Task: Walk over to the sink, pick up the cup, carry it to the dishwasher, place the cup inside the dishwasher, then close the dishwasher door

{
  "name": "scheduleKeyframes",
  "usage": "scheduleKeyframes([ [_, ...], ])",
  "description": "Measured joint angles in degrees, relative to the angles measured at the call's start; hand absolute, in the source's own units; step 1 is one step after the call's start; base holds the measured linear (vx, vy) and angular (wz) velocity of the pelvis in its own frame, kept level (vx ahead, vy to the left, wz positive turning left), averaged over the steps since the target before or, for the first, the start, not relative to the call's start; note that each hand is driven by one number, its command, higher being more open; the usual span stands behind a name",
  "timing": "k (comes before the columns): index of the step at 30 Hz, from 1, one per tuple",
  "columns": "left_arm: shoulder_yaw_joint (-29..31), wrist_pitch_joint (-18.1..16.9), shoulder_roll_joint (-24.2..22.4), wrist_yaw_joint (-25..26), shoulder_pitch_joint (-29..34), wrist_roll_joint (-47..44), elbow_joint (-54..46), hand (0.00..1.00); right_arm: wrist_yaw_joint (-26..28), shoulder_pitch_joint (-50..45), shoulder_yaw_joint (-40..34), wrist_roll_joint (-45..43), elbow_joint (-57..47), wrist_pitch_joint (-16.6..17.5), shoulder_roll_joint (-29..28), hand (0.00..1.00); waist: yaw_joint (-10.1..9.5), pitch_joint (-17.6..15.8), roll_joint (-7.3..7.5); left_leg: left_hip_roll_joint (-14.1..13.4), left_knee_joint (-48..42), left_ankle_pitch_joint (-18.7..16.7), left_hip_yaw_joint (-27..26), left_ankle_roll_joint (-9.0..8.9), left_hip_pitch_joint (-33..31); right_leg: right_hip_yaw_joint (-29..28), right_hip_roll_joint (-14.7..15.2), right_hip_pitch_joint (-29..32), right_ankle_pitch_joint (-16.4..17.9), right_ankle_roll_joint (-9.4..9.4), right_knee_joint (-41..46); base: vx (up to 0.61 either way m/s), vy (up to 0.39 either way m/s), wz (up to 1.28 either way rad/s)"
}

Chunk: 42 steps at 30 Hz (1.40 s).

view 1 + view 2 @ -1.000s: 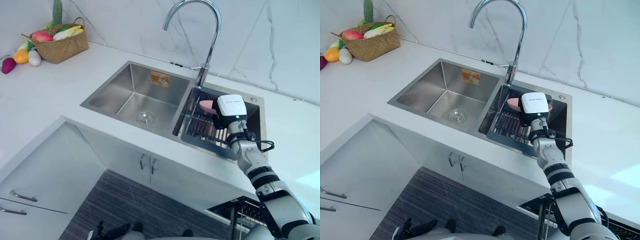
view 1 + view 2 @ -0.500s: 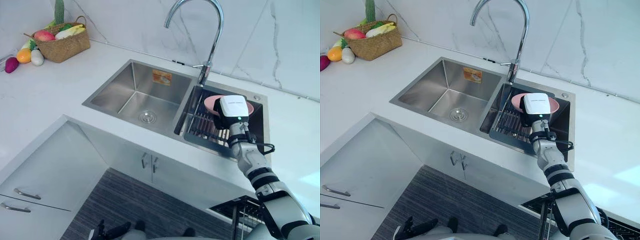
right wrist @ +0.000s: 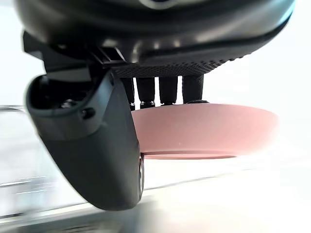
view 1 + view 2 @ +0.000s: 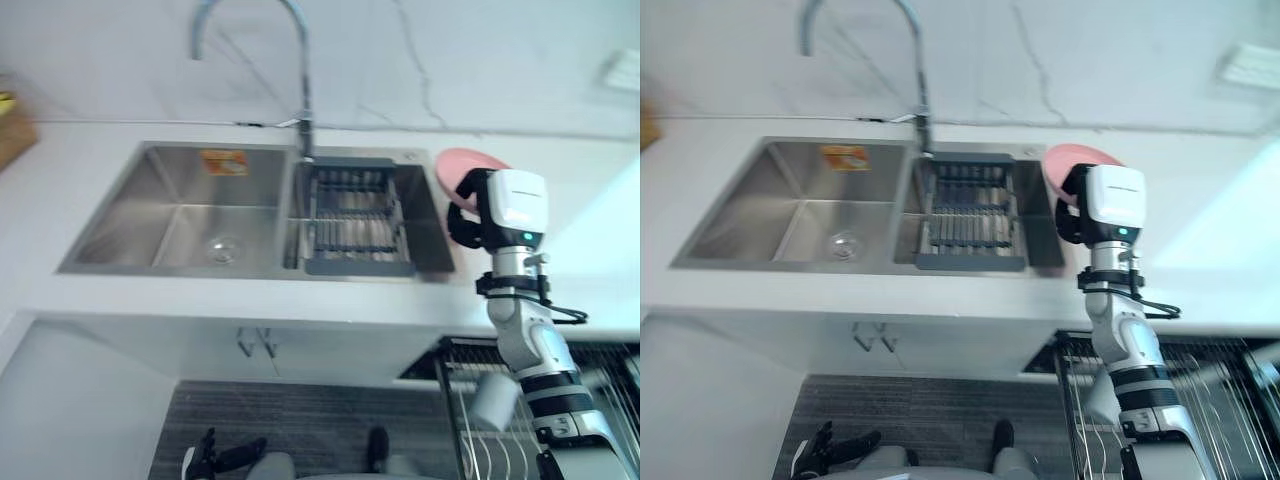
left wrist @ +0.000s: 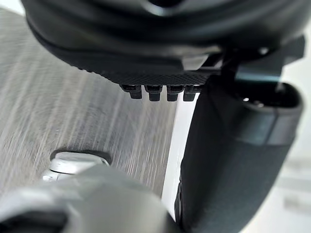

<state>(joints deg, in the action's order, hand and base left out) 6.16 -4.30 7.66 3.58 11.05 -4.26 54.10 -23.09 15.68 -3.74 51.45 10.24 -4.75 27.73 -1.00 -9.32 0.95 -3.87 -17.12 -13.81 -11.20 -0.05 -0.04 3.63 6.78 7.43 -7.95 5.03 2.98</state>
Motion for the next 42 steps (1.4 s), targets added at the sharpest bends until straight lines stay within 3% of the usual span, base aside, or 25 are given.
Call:
scheduleKeyframes([
  [1,0.2,0.4,-0.2,0.2,-0.2,0.0,0.1,1.00,0.0,-0.7,-1.9,-0.2,0.0,-0.9,0.1,0.00,0.24,-0.4,-0.41,-0.2,1.7,0.5,-3.3,1.15,1.2,6.3,2.1,1.2,4.4,-2.05,3.0,-0.15,0.159,-1.35],
  [2,0.7,0.7,-0.4,0.4,0.5,-0.2,0.4,1.00,0.0,-0.8,-1.9,-0.2,0.1,-1.1,0.0,0.00,0.09,-0.5,-0.44,-1.1,2.5,0.5,-7.6,1.27,2.8,14.6,6.0,4.2,7.9,-5.53,13.1,-0.11,0.136,-1.46],
  [4,2.0,1.5,-0.1,0.8,1.3,-1.5,0.4,1.00,-0.2,-1.2,-1.7,-0.2,0.1,-0.3,0.1,0.00,0.26,-0.3,-0.09,-2.0,3.4,0.4,-11.1,1.29,4.4,22.5,10.4,4.4,10.4,-8.04,24.8,-0.03,0.099,-1.29],
  [5,2.4,1.6,0.7,1.2,1.6,-1.5,0.4,1.00,-0.7,-1.3,-1.2,-0.2,0.0,0.8,0.1,0.00,0.04,0.4,0.65,-3.2,3.2,0.3,-14.2,1.06,4.2,26.7,12.4,2.5,13.1,-8.56,29.8,0.01,0.023,-1.14],
  [6,2.5,1.6,1.0,1.4,1.6,-1.5,0.4,1.00,-1.0,-1.2,-0.8,-0.2,-0.1,1.3,0.1,0.00,-0.16,0.8,1.15,-3.7,2.6,0.1,-15.3,0.80,3.9,27.4,12.5,1.4,14.1,-8.07,29.6,0.04,-0.050,-1.20],
  [7,2.7,1.6,1.5,1.5,1.5,-1.5,0.4,1.00,-1.2,-1.1,-0.2,-0.1,-0.1,2.0,0.1,0.00,-0.83,1.3,2.00,-4.6,1.2,-0.1,-17.1,0.46,2.7,28.2,12.1,0.4,15.0,-6.36,26.5,0.03,-0.133,-1.26],
  [8,4.2,1.6,1.6,1.7,0.6,-1.8,0.4,1.00,-1.2,-0.7,0.8,-0.1,0.1,2.7,0.4,0.00,-2.41,1.6,2.57,-5.7,0.1,-0.5,-18.3,-0.34,1.3,28.2,8.3,-0.2,14.2,-4.21,18.6,0.02,-0.207,-1.57],
  [9,5.1,1.6,0.8,1.9,-0.2,-2.7,1.1,1.00,-1.2,-0.6,2.3,0.0,0.3,2.8,0.4,0.00,-3.24,1.6,1.86,-7.6,0.9,0.1,-19.2,-1.43,1.1,27.5,3.2,-2.8,10.3,-2.73,8.6,-0.01,-0.260,-1.32],
  [10,5.0,1.4,0.5,2.1,-0.2,-3.1,1.5,1.00,-1.1,-0.9,3.5,-0.1,0.5,2.4,0.2,0.00,-2.85,1.6,1.66,-8.5,1.8,1.0,-19.4,-2.23,1.4,27.2,0.5,-5.0,6.7,-3.25,1.9,0.00,-0.211,-0.88],
  [12,4.7,1.5,-0.7,2.0,-0.4,-3.3,2.5,1.00,-0.9,-2.6,4.5,-0.1,0.6,1.8,0.3,0.00,-2.71,1.6,1.65,-8.4,4.2,2.1,-20.0,-4.00,3.8,25.6,-2.1,-8.4,3.1,-3.63,-5.5,-0.02,-0.120,-0.46],
  [14,4.8,1.3,-0.4,1.9,-0.3,-3.5,2.4,1.00,-0.6,-4.4,4.5,-0.4,0.3,1.2,0.2,0.00,-2.66,1.8,1.74,-8.3,5.2,2.9,-20.6,-4.74,4.0,25.1,-2.8,-8.7,2.0,-3.86,-7.7,-0.07,-0.046,-0.20],
  [20,5.1,-0.5,-1.6,2.4,0.4,-3.5,2.3,1.00,2.4,-10.8,4.6,-0.6,0.5,1.3,-4.1,0.00,-2.56,1.0,0.44,-7.4,6.9,4.7,-19.2,-4.52,3.3,26.3,-2.3,-8.2,1.6,-4.03,-7.9,-0.06,0.065,0.10],
  [27,3.4,-2.4,-2.4,2.5,-0.2,-2.5,-0.6,1.00,2.5,-7.2,4.7,-0.7,6.1,0.7,-5.0,0.00,-3.00,-3.3,-2.44,-6.1,4.4,5.2,-12.9,-3.79,-1.1,29.8,-0.7,-7.3,0.4,-3.99,-7.9,-0.08,0.119,0.30],
  [33,0.1,-2.5,-2.3,2.1,-1.5,-2.5,-2.7,1.00,-1.2,-6.5,4.3,-4.0,16.8,-2.1,-6.5,0.00,-3.10,-7.6,-4.58,-4.5,3.8,5.7,-10.8,-3.00,-2.8,31.5,1.1,-7.2,-0.2,-3.32,-8.1,-0.06,0.122,0.18],
  [42,-2.7,-3.0,-1.8,1.4,-3.1,-2.5,-2.8,1.00,-6.8,-5.4,2.7,-11.0,24.8,-5.2,-7.5,0.00,-2.85,-9.7,-6.32,-3.1,4.7,5.9,-7.8,-2.72,-3.4,32.2,1.8,-6.7,-0.7,-3.10,-7.9,0.03,0.073,0.06],
])
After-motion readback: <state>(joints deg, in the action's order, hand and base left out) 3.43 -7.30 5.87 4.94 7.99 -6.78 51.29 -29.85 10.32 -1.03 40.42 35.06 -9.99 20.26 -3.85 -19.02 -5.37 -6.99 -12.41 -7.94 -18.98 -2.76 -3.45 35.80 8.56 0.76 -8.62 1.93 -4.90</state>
